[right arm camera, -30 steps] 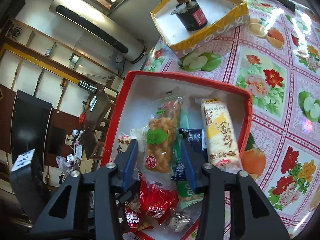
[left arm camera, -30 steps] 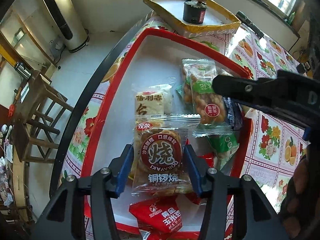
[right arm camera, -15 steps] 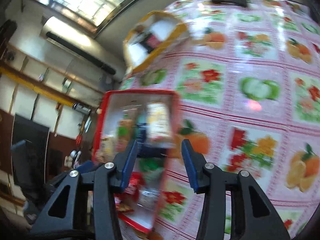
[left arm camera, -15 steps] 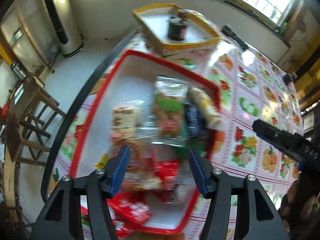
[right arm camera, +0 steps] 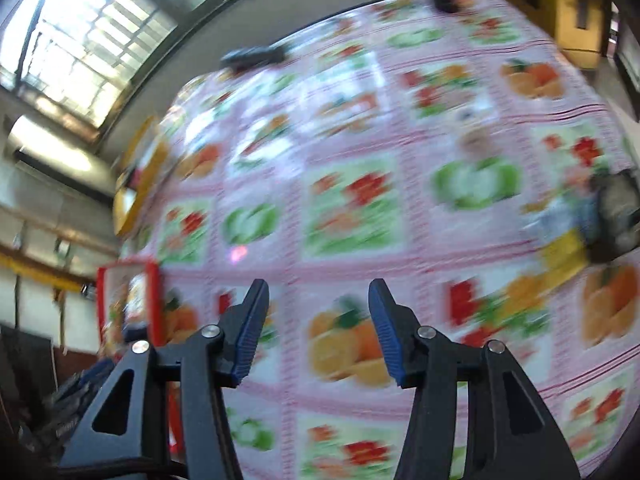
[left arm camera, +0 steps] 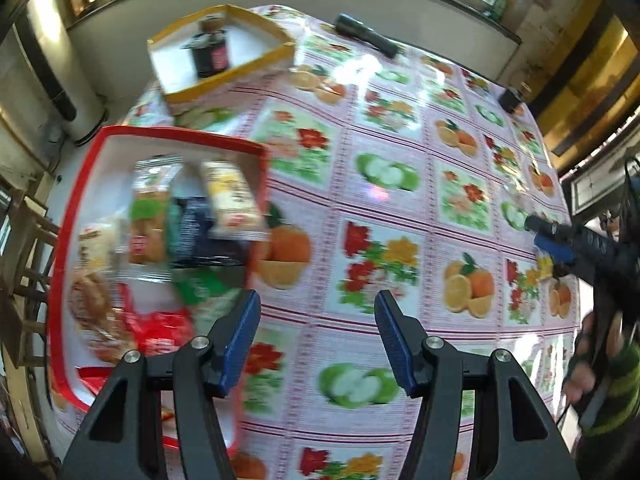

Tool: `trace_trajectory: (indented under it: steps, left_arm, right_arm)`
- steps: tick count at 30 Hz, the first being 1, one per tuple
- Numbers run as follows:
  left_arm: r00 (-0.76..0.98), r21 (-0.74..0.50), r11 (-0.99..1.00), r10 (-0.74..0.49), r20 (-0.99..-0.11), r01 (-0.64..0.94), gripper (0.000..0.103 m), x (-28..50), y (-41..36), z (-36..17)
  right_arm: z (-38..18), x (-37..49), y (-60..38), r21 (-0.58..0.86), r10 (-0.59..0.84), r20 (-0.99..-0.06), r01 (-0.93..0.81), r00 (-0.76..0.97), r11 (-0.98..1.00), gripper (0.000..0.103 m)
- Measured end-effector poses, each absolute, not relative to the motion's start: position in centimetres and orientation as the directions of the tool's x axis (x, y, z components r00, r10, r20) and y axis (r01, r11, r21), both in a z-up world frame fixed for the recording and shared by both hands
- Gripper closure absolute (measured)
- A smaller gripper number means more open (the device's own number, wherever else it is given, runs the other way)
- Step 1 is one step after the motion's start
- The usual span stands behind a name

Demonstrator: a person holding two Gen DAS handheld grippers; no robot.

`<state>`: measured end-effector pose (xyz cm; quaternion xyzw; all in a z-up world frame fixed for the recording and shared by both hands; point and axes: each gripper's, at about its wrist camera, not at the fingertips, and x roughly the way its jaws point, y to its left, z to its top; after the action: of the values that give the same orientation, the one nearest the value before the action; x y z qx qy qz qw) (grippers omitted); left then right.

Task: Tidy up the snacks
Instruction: 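Move both open grippers back to the remaining snacks on the table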

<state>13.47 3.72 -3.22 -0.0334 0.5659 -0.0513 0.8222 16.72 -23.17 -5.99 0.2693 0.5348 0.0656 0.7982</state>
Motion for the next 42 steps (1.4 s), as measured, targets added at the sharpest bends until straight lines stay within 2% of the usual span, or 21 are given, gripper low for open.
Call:
trace_trajectory:
  steps: [2,7,13,15,16,18,22,28,31,34,35,37,40,42]
  left_arm:
    - [0.346,-0.119,0.991,-0.133,-0.929,0.061,0.044,13.4,2.1,-3.5]
    - [0.314,-0.124,0.989,-0.142,-0.939,0.076,0.044,12.9,-0.9,-4.5]
    - [0.301,-0.100,0.994,-0.111,-0.947,0.053,0.044,12.5,-2.5,-5.2]
    - [0.296,-0.098,0.994,-0.105,-0.949,0.039,0.044,12.6,-2.6,-5.5]
    - [0.294,-0.100,0.994,-0.105,-0.950,0.031,0.044,12.7,-2.6,-5.7]
    - [0.291,-0.115,0.993,-0.114,-0.950,0.014,0.044,13.2,-2.5,-6.1]
    - [0.279,-0.141,0.990,-0.136,-0.951,0.001,0.044,14.0,-3.0,-6.9]
    - [0.271,-0.164,0.985,-0.170,-0.947,0.043,0.044,14.2,-4.9,-7.1]
    - [0.272,-0.172,0.983,-0.182,-0.945,0.059,0.044,14.1,-5.2,-7.0]
    - [0.273,-0.178,0.982,-0.188,-0.943,0.062,0.044,14.0,-5.2,-6.9]
    - [0.274,-0.178,0.982,-0.189,-0.943,0.063,0.044,13.9,-5.2,-6.9]
    - [0.276,-0.178,0.982,-0.188,-0.943,0.060,0.044,13.9,-5.0,-6.9]
    - [0.269,-0.187,0.981,-0.193,-0.944,0.050,0.044,13.8,-4.7,-7.1]
    - [0.263,-0.194,0.980,-0.199,-0.944,0.048,0.044,13.7,-4.6,-7.2]
  right_arm:
    - [-6.1,17.8,-26.3,0.470,0.346,-0.834,0.223,0.431,0.854,0.046]
    - [-7.5,22.5,-30.9,0.387,0.250,-0.872,0.280,0.422,0.878,0.045]
    - [-10.6,28.5,-32.4,0.297,0.182,-0.905,0.265,0.384,0.917,0.045]
    - [-11.8,29.4,-31.7,0.308,0.219,-0.918,0.250,0.330,0.918,0.045]
    - [-12.4,29.3,-30.9,0.362,0.304,-0.916,0.209,0.263,0.908,0.045]
    - [-10.7,27.9,-29.7,0.452,0.417,-0.873,0.101,0.252,0.886,0.046]
    - [-8.9,25.4,-29.2,0.213,0.213,-0.955,-0.021,0.206,0.977,0.045]
    - [-9.9,23.4,-28.9,0.034,0.043,-0.997,-0.128,0.067,0.991,0.045]
    - [-10.5,22.2,-28.0,0.020,0.022,-1.000,-0.157,0.008,0.987,0.044]
    - [-11.5,20.8,-27.1,0.022,0.009,-0.997,-0.168,-0.078,0.986,0.039]
    - [-11.4,20.2,-26.7,0.052,0.038,-0.996,-0.170,-0.083,0.984,0.039]
    - [-9.3,19.6,-26.3,0.259,0.257,-0.966,-0.158,-0.034,0.953,0.040]
    - [-7.9,19.5,-26.5,0.119,0.127,-0.991,-0.154,0.042,0.981,0.039]
    - [-8.9,19.9,-27.3,0.099,0.102,-0.995,-0.133,0.016,0.986,0.039]
